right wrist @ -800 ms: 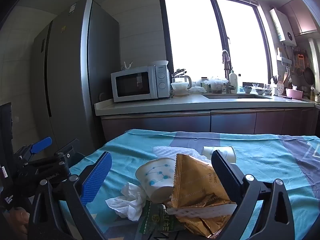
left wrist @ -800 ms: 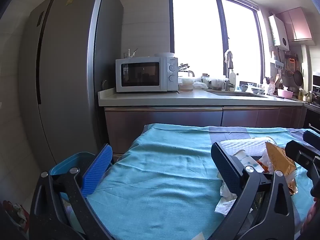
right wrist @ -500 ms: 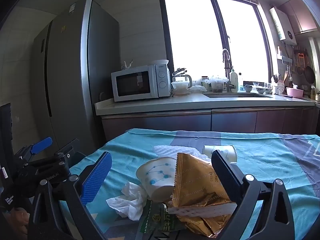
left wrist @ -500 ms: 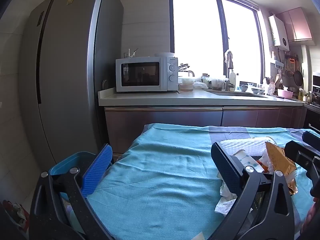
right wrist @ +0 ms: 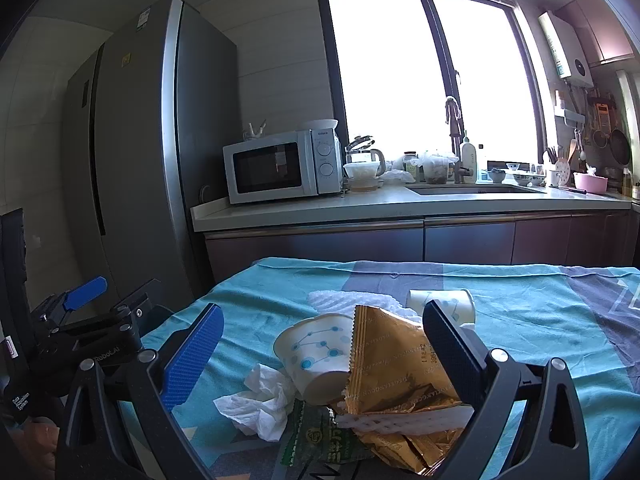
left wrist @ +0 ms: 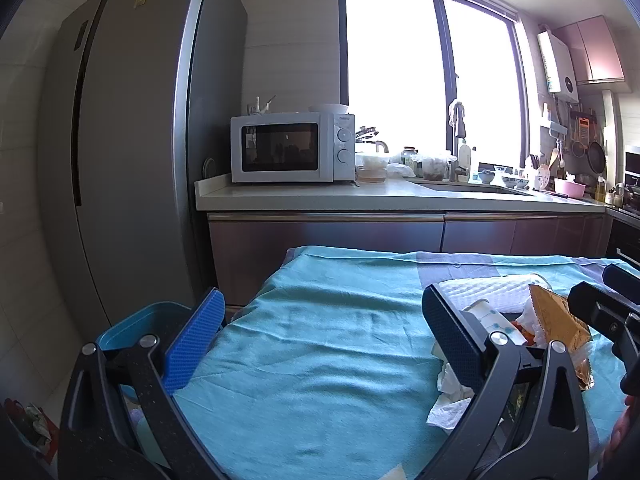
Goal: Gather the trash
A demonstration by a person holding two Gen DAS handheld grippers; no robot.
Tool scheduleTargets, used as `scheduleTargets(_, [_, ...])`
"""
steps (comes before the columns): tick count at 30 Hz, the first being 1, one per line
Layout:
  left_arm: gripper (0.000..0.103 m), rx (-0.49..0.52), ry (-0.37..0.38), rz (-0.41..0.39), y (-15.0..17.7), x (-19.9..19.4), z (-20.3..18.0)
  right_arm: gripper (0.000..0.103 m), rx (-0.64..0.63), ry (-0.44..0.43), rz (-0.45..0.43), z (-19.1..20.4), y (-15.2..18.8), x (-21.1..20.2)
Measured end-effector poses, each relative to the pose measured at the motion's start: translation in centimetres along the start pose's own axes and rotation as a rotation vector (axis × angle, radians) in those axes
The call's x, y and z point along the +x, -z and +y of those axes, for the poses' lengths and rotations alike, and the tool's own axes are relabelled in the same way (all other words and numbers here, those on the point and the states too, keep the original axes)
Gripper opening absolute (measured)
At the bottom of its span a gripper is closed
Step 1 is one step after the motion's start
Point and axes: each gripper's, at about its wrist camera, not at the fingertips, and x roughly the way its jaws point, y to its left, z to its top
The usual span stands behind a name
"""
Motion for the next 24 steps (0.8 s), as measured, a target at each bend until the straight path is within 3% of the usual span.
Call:
scheduleTargets(12, [0.097,0.011,0.013,-0.007,0.4,0.5,-0.8,0.096,0.011,-0.006,0.006,-0.3,0.0,0.1])
scheduleTargets(17, [0.097,0.014,0.037,0.030,0.7,1.1,-1.1,0.096,0.011,0.009,0.018,-1.0,0.0,0.2])
scheduleTargets(21, [0.097,0.050,0.084,0.093,1.0,2.3,-1.7,0.096,0.051,0.048,0.054,-2.9,0.4,0.4])
scheduleTargets(24, [0.097,0.060,0.160,0.138,1.4,3.5,-2.2,0.096,0.107,0.072,0.097,-4.9,0.9,0.9])
